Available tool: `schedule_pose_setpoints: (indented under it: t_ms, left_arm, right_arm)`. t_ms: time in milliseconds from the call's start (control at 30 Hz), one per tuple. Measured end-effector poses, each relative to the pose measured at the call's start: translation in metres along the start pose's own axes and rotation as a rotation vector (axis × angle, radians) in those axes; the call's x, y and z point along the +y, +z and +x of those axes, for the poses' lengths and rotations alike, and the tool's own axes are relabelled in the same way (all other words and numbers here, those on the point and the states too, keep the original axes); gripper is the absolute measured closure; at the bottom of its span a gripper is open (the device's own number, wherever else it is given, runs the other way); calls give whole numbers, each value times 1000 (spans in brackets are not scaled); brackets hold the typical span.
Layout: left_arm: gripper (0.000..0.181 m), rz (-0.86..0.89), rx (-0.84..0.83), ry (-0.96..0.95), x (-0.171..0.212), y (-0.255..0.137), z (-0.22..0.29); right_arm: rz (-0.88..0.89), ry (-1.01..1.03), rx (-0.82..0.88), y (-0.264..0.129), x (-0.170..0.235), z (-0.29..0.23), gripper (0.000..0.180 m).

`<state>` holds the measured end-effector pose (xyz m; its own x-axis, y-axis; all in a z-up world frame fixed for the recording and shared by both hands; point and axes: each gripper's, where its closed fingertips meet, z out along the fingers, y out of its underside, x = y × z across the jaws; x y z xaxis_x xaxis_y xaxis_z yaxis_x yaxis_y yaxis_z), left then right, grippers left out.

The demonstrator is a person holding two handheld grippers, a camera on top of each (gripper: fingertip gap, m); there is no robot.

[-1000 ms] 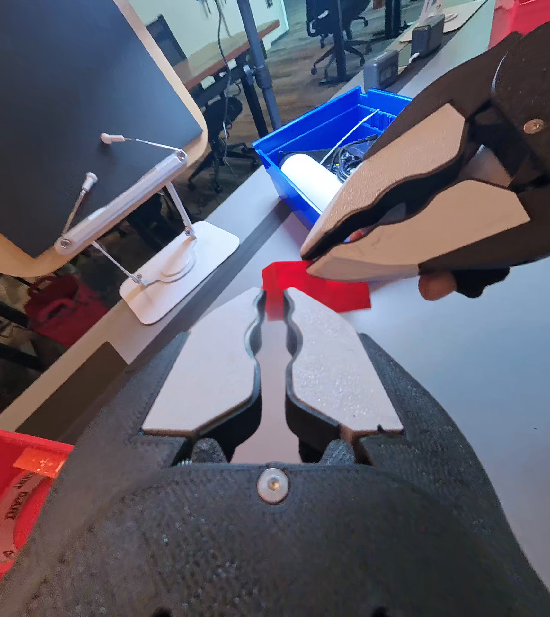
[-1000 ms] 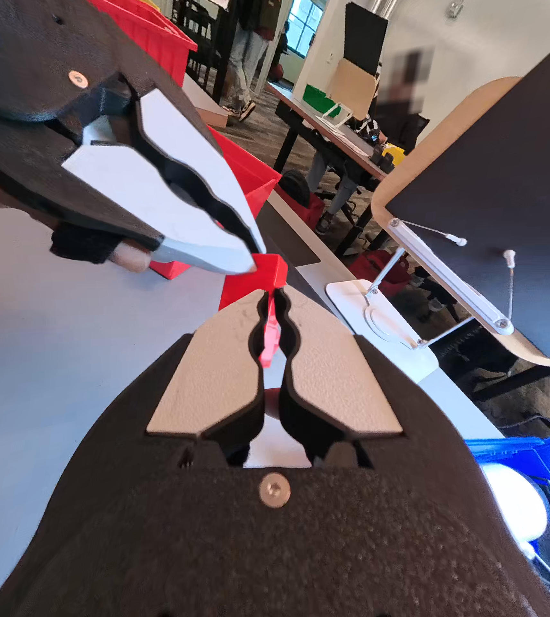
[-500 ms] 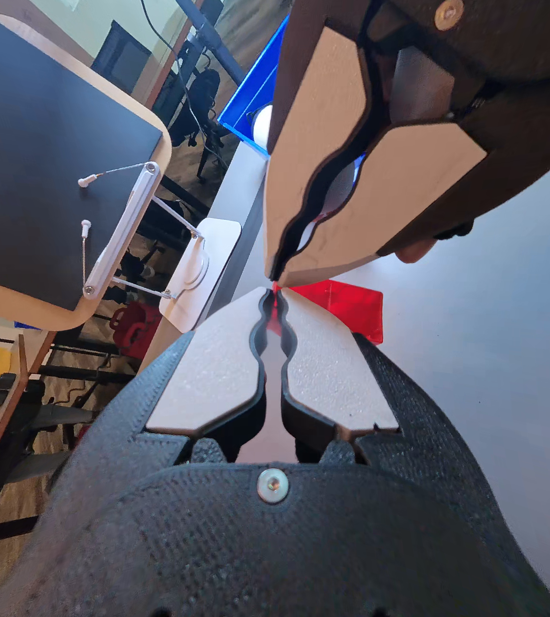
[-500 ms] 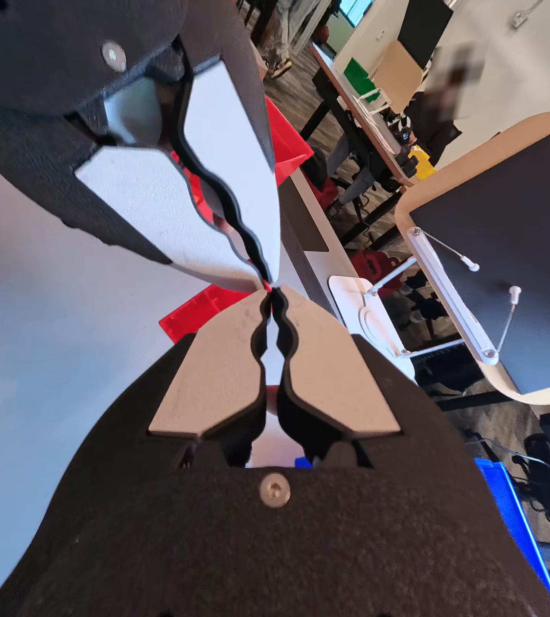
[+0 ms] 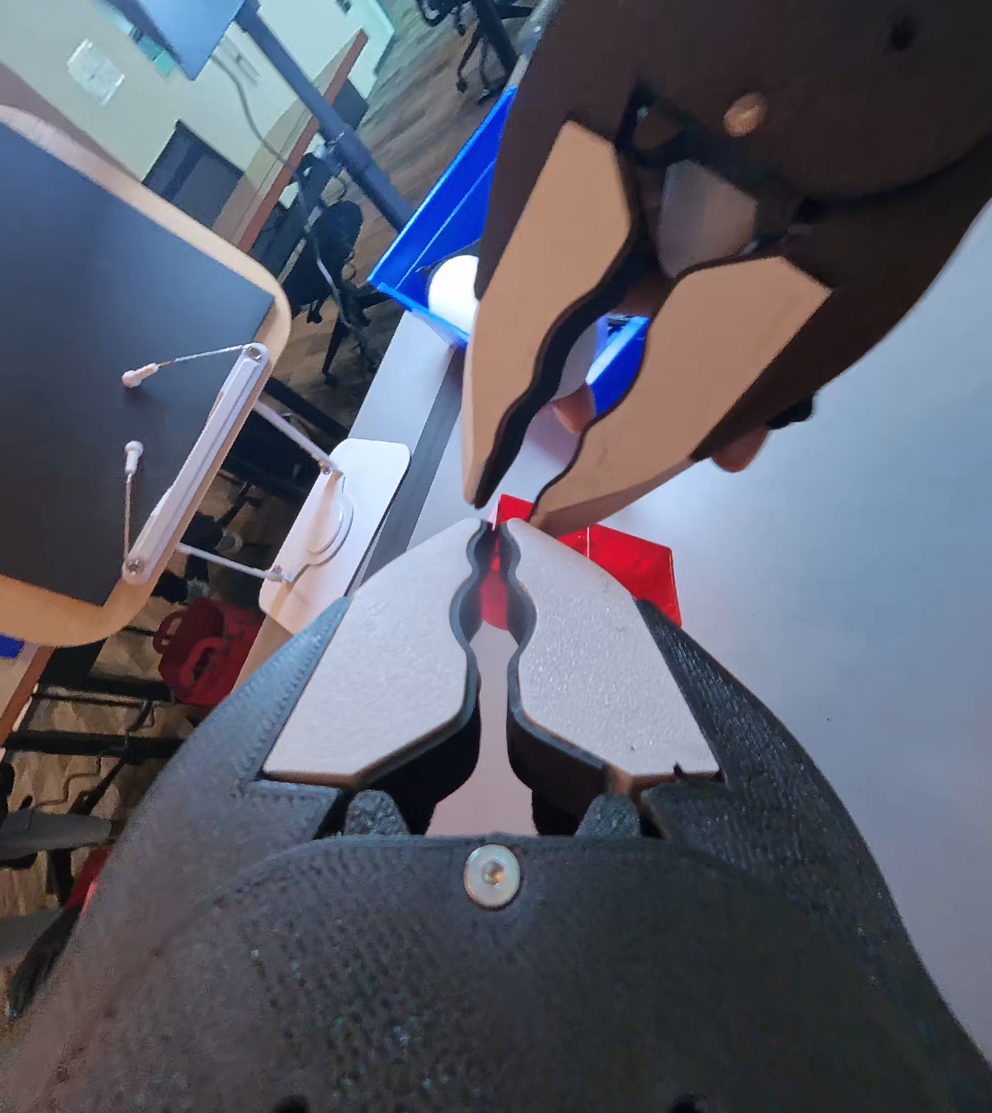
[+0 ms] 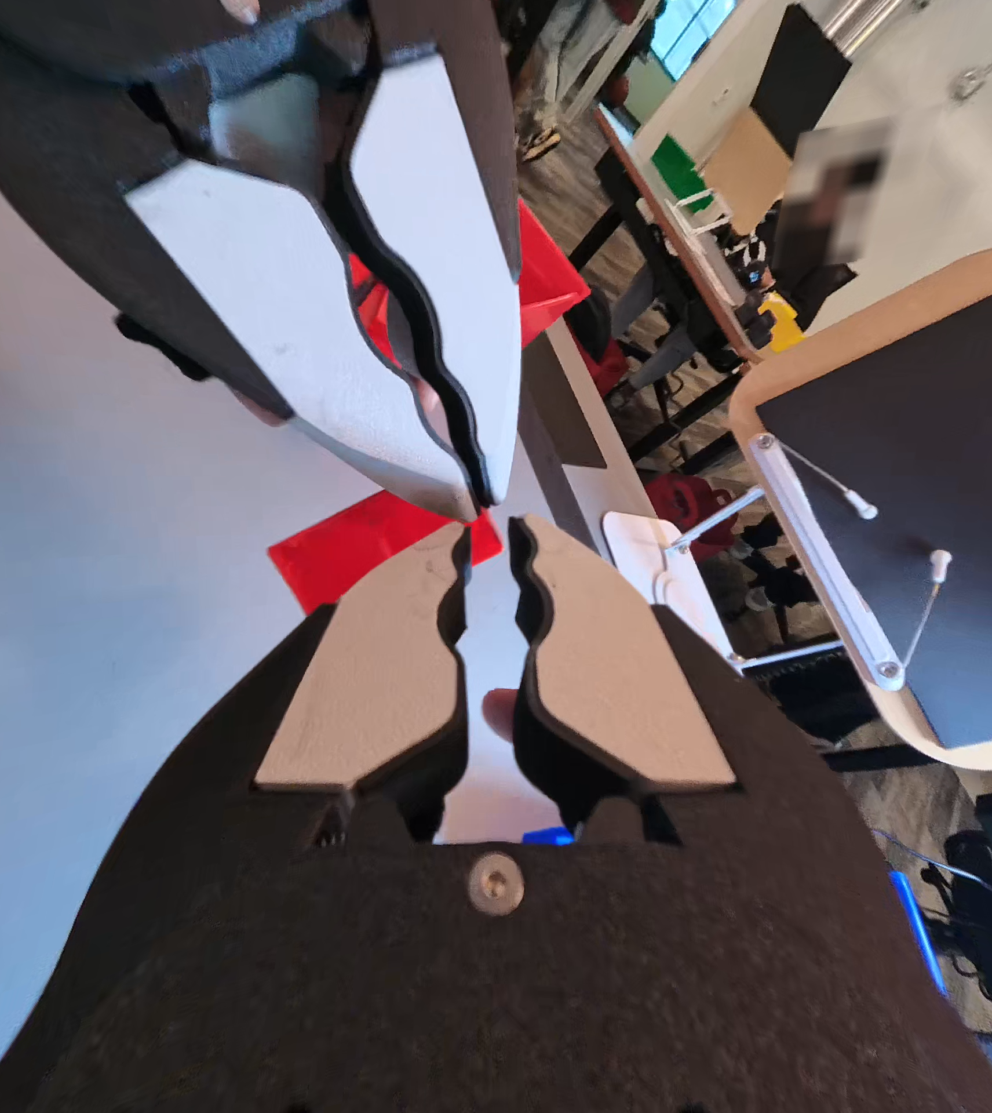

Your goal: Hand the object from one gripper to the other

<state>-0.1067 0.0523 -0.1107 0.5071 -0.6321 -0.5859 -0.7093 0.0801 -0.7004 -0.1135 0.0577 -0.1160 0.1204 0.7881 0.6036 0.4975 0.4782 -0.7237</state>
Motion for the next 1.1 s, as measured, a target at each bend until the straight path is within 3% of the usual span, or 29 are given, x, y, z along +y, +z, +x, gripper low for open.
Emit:
schedule_pose_setpoints:
  t_ms: [33,133,433,567,800,933,1100]
  left_arm:
    - [178,1,11,24,-1,0,3]
    - [178,6,0,18,-1,0,2]
    - [158,99,-63,-297,-10,-1,-20]
    - [173,57,-128,-275,-3,3,-25]
    - [178,-52,-173,-77,5,5,-19]
    - [177,-68,-143,-33,6,8,-12]
    - [172,13,-135,-166,0,6,-18]
  right_arm:
    - [-12,-12,-10,2,3,-2,170]
    - [-3,-15,17,2,1,1,171]
    - [48,192,192,-9,-5,37,172]
    - [40,206,191,-8,-9,34,171]
    - [-58,53,156,2,2,18,166]
    - [-85,-36,203,4,5,19,176]
    - [-15,129,196,1,4,28,177]
